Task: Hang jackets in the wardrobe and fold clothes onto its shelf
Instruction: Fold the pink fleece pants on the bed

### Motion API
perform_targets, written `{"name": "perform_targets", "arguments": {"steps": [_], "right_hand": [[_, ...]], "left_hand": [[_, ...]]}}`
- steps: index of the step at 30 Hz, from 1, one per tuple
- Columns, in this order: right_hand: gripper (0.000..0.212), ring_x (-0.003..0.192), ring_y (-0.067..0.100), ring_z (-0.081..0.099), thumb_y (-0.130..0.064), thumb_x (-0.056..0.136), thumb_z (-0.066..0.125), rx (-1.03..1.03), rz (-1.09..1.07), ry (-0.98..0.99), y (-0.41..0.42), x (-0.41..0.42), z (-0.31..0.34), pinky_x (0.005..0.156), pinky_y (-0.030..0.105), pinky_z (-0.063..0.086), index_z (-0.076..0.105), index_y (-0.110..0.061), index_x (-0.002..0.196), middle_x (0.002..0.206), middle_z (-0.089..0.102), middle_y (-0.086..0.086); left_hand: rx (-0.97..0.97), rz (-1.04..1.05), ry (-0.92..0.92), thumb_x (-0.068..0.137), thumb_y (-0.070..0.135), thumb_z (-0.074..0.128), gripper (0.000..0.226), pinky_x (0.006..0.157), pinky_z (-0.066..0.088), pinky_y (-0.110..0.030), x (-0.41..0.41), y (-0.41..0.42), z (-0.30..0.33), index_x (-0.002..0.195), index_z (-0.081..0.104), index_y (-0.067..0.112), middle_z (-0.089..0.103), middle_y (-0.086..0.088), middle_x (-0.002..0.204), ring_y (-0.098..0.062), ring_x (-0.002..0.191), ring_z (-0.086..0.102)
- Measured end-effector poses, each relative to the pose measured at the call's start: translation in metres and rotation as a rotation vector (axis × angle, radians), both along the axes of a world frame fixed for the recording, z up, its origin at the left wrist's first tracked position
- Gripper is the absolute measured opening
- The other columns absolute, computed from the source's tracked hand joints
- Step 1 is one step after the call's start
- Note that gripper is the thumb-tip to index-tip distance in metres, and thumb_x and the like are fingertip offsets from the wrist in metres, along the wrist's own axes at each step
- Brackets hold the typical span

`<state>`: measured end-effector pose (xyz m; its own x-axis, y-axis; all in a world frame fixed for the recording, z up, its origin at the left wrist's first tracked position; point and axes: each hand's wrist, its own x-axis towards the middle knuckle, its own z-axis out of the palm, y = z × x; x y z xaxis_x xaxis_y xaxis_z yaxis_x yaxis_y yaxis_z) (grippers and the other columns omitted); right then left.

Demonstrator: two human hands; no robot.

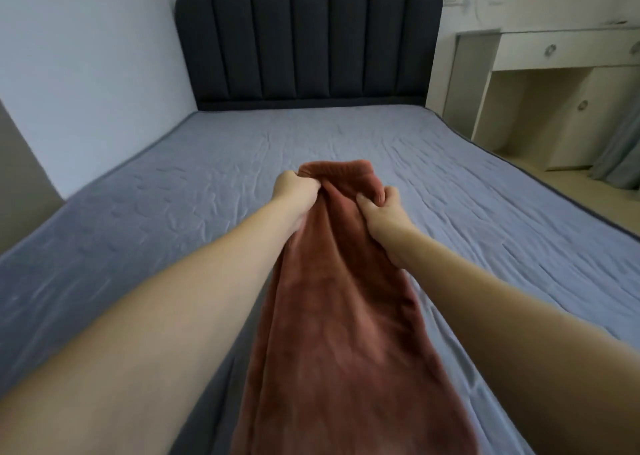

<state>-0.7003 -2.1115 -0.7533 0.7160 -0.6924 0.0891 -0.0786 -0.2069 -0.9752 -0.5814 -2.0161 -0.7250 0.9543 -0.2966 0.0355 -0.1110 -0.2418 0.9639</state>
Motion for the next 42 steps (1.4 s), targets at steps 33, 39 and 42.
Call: {"name": "perform_targets", "arguments": {"steps": [33,39,42], "right_hand": [[0.116,0.145,0.017,-0.007,-0.097,0.053,0.04,-0.945,0.654,0.757,0.039,-0.171,-0.099,0.114,0.058,0.019,-0.011,-0.05,0.145,0.151,-0.018,-0.024],[0.053,0.111,0.026,0.055,-0.028,0.075,0.067,-0.827,0.357,0.719,0.061,-0.191,-0.077,0.085,0.03,0.047,0.054,-0.023,0.125,0.129,0.054,0.006],[0.025,0.087,0.024,0.063,-0.026,0.067,0.07,-0.656,0.422,0.931,0.072,-0.194,-0.038,0.062,0.024,0.046,0.067,-0.016,0.09,0.096,0.066,0.007]], "left_hand": [[1.202,-0.593,-0.878,0.079,0.052,0.057,0.095,0.119,0.018,-0.044,-0.165,0.173,-0.139,0.154,0.006,0.025,0.003,-0.002,0.162,-0.024,0.149,-0.002],[1.076,-0.518,-0.763,0.079,0.011,0.055,0.033,0.089,0.05,-0.041,-0.19,0.153,-0.098,0.112,0.055,0.017,0.06,-0.01,0.119,-0.035,0.111,0.058],[1.081,-0.682,-0.631,0.073,0.016,0.059,0.011,0.071,0.053,-0.032,-0.213,0.172,-0.067,0.084,0.058,0.019,0.069,-0.007,0.093,-0.029,0.089,0.066]]}}
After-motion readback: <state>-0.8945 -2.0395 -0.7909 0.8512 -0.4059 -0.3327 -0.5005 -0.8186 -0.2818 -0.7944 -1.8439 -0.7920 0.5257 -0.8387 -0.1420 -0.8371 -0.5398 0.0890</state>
